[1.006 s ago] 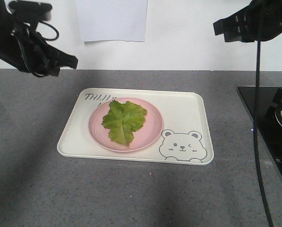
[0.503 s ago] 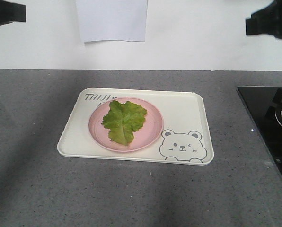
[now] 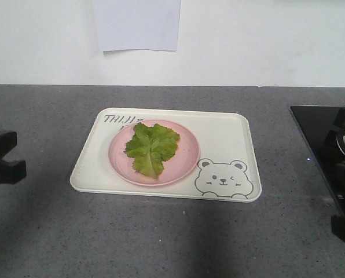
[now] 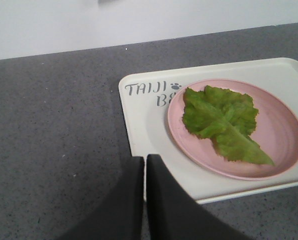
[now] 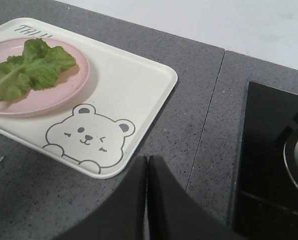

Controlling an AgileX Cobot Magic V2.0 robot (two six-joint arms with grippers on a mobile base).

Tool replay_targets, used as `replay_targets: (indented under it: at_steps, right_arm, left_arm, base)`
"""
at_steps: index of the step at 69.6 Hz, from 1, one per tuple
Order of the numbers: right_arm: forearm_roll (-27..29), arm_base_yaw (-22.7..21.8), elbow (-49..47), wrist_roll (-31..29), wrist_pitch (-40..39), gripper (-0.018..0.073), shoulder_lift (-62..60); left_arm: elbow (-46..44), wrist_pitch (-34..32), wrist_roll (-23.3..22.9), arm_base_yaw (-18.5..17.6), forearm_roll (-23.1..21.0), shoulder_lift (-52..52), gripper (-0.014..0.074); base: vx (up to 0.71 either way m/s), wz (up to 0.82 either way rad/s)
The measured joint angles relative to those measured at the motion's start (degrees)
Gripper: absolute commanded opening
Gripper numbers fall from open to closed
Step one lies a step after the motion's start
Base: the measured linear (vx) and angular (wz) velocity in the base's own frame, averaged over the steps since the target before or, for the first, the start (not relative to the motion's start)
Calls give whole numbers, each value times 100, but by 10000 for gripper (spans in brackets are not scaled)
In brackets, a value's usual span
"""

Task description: Transfer vegetables to tray and serve

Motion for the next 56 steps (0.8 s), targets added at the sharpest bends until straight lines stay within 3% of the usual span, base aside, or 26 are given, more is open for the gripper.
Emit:
replay_targets:
  at_steps: [20,56]
  right_arm:
    - [0,0,325,0,128,-4,-597]
    - [0,0,325,0,172,-4,-597]
  left_arm:
    - [395,-487,0,0,-2,-190,-8]
    - [395,-493,0,0,-2,-190,-8]
  base:
    - [0,0]
    - [0,0]
